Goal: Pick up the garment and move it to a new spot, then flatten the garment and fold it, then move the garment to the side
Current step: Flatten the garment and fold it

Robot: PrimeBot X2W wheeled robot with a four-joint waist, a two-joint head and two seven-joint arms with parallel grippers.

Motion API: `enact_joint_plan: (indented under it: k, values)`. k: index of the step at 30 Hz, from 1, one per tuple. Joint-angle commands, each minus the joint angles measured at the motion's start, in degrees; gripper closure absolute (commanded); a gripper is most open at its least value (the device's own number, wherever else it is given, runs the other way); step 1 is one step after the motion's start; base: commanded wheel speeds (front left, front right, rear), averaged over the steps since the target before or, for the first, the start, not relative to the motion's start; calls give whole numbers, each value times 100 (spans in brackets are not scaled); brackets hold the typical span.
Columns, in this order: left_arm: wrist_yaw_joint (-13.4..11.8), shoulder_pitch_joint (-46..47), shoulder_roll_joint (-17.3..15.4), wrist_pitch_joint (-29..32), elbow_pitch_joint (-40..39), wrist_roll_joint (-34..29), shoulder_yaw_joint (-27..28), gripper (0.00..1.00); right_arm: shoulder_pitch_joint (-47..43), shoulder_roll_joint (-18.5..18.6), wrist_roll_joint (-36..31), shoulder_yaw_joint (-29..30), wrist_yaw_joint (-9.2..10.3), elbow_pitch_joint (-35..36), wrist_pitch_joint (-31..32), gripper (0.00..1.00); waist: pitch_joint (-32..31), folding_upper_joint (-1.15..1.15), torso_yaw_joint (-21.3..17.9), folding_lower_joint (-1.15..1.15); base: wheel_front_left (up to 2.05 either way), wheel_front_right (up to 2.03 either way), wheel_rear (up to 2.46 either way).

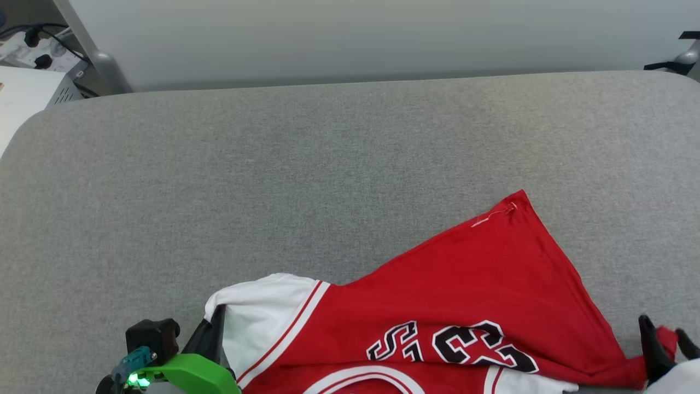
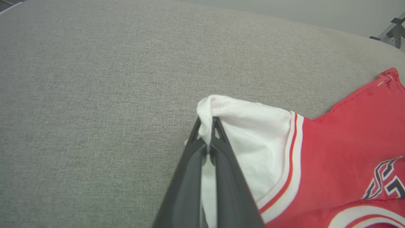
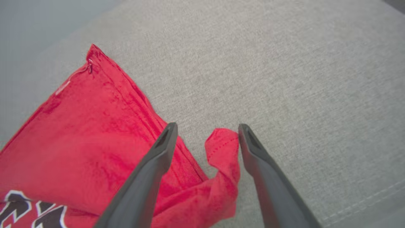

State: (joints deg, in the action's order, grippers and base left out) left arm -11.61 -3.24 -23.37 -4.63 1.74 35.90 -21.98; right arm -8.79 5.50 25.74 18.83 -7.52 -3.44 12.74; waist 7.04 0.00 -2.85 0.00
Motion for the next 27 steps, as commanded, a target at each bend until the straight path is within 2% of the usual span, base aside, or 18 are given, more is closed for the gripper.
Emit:
enact_joint_plan:
  k: [1,4,8,10,15,19,23,27]
  values:
    - [-7,126,15,-53,-5,39,9,100,227,133,-42,-123,3,-51,-248,0,74,0,49,0,0,0,0]
    - [1,228,52,-93,-7,25,-2,100,640,394,-86,-388,3,-248,-512,0,194,0,121,0,0,0,0]
    - [35,426,112,-140,-2,-28,-59,100,1340,804,-55,-845,3,-564,-399,0,380,0,236,0,0,0,0]
    - [67,537,156,-160,6,-63,-115,100,1712,1102,9,-1169,3,-706,-28,0,466,0,308,0,0,0,0]
    - [146,778,262,-212,50,-122,-231,100,2610,1812,423,-2023,3,-937,1392,0,636,0,495,0,0,0,0]
    - [207,946,340,-261,87,-162,-314,100,3144,2225,786,-2568,3,-1053,2325,0,773,0,677,0,0,0,0]
    - [259,1123,409,-313,100,-204,-379,100,3545,2497,980,-2959,3,-1212,2766,0,960,0,855,0,0,0,0]
    - [308,1287,481,-370,111,-244,-444,100,3827,2661,1096,-3312,3,-1437,2793,0,1172,0,1004,0,0,0,0]
